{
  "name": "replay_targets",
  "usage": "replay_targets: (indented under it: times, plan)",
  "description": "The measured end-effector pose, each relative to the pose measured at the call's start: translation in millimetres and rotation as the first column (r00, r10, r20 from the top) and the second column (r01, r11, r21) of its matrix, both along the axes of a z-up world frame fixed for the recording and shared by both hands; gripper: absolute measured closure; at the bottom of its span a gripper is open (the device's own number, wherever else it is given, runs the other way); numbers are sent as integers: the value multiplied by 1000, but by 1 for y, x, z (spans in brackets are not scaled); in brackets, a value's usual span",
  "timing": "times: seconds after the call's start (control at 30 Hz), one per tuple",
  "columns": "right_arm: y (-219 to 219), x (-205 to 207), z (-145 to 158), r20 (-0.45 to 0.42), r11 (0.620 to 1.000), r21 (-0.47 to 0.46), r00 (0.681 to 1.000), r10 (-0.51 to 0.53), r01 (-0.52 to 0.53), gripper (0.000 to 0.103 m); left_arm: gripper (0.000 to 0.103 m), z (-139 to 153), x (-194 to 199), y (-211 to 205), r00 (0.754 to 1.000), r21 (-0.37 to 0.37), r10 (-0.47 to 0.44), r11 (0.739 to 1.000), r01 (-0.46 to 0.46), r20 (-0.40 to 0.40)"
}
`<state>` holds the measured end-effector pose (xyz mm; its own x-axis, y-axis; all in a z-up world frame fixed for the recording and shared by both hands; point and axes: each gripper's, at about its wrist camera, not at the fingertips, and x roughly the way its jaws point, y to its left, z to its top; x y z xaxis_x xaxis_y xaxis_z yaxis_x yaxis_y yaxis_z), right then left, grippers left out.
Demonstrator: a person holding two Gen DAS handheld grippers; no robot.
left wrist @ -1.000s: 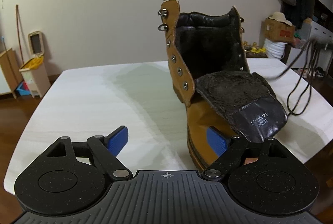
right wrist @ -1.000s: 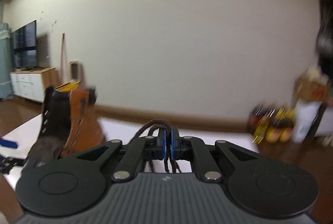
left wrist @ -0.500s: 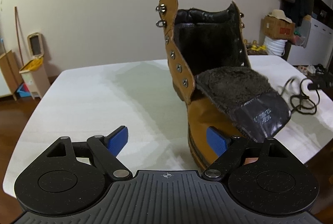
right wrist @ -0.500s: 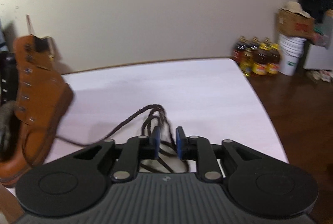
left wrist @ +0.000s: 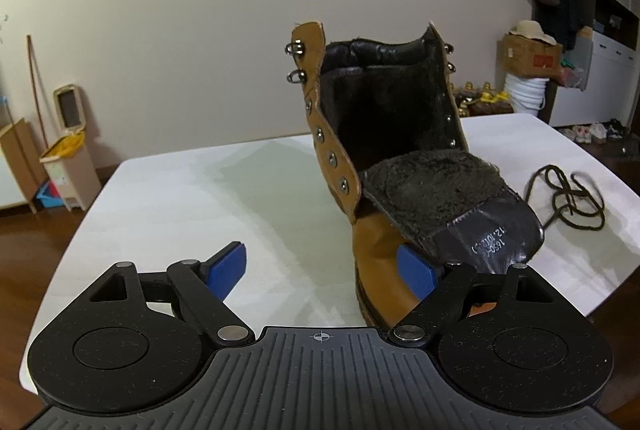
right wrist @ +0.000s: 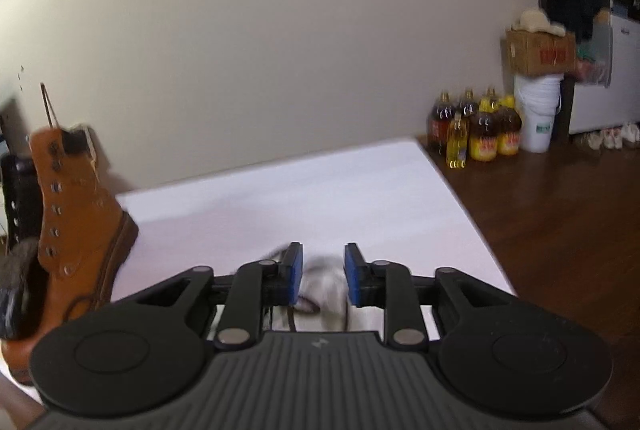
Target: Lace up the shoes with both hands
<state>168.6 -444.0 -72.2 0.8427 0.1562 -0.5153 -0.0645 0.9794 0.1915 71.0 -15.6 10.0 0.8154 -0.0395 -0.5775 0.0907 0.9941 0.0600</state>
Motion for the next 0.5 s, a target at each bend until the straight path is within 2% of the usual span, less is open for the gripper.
replay_targets:
  times: [0.07,0.13,0.23,0.43,0.47,0.5]
  plan:
    - [3,8,2,-11,999,21,999,38,-38,76,16,1,2,0,1000,1,0,1000,0,0]
    - [8,20,-1,-59,996,19,995,86,-85,76,16,1,4,-1,1000,1,2,1000,-2,0]
    - [8,41,-15,-128,989,80,982,138,-128,77,16,0,5,-1,1000,1,3,1000,-3,0]
    - [-5,70,-48,-240,984,152,962,126,-91,77,16,-2,6,1,1000,-6,2,1000,-2,-6]
    - [-6,71,-51,-244,983,161,962,124,-86,79,16,-2,6,1,1000,-6,3,1000,-3,-8]
    - [-8,70,-53,-244,982,173,962,122,-81,95,16,-3,7,1,1000,-6,4,1000,-4,-9]
